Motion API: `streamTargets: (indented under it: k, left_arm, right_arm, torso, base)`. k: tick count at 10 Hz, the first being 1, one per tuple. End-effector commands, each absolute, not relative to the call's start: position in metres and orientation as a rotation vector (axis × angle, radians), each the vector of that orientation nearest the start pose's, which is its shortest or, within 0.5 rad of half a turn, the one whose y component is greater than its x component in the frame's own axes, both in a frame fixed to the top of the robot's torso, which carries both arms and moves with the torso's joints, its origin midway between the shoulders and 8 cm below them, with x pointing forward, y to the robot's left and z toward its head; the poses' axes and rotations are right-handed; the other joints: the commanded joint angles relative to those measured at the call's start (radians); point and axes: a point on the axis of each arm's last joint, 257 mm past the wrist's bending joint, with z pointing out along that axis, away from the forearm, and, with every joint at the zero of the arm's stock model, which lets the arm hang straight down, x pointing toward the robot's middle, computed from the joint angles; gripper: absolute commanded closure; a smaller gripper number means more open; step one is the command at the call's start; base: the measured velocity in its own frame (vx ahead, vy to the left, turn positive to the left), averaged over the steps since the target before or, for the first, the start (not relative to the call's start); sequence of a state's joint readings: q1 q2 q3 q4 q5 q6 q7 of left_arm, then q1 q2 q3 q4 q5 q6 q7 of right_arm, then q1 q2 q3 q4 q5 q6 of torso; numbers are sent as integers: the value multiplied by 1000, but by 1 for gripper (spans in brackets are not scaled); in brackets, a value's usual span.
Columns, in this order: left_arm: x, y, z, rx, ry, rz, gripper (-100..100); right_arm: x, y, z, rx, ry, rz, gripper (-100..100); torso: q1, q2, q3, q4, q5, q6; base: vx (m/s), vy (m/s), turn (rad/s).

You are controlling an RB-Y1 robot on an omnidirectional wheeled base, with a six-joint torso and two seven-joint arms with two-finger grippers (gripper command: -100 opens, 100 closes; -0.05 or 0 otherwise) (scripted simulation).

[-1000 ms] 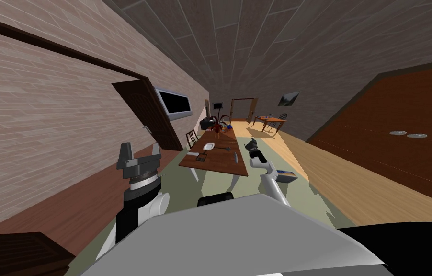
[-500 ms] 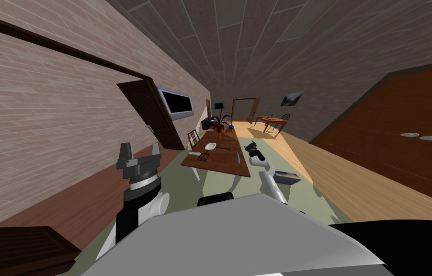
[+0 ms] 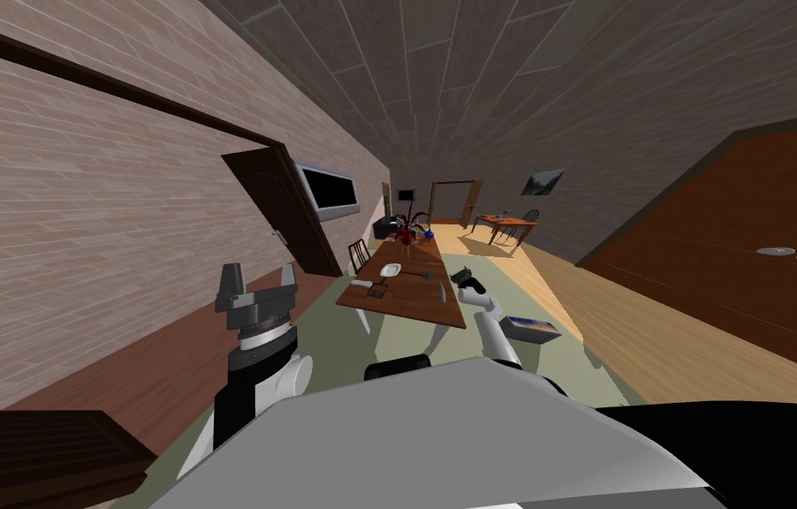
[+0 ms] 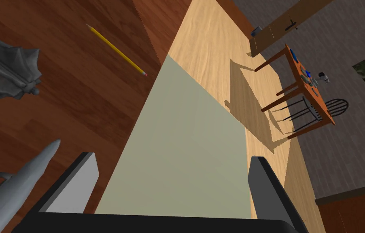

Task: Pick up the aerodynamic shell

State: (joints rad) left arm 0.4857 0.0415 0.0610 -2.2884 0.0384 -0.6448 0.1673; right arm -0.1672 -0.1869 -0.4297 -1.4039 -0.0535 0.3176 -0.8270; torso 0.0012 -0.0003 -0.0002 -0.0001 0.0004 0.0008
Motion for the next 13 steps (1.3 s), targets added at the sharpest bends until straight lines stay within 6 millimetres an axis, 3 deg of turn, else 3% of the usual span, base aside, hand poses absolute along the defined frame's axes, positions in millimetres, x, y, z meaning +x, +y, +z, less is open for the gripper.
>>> streamTargets:
  k: [1, 7, 8, 13]
  left_arm:
    - [313, 291, 60, -557, 471, -1468, 0]
    - [313, 291, 60, -557, 471, -1468, 0]
    - [313, 291, 60, -557, 471, -1468, 0]
    - [313, 291, 60, -557, 471, -1468, 0]
  right_arm:
    - [537, -485, -274, 2075, 356, 1296, -100]
    - [534, -486, -335, 2336, 130, 1262, -100]
    - [534, -486, -335, 2336, 130, 1262, -100]
    - [528, -473, -382, 2547, -104, 1219, -100]
  torso:
    - [0, 0, 0, 0, 0, 0]
    - [-1, 0, 0, 0, 0, 0]
    - [-1, 0, 0, 0, 0, 0]
    - [-1, 0, 0, 0, 0, 0]
  base:
    - [13, 20, 11]
    - [17, 15, 12]
    - [0, 0, 0]
    - [15, 7, 4]
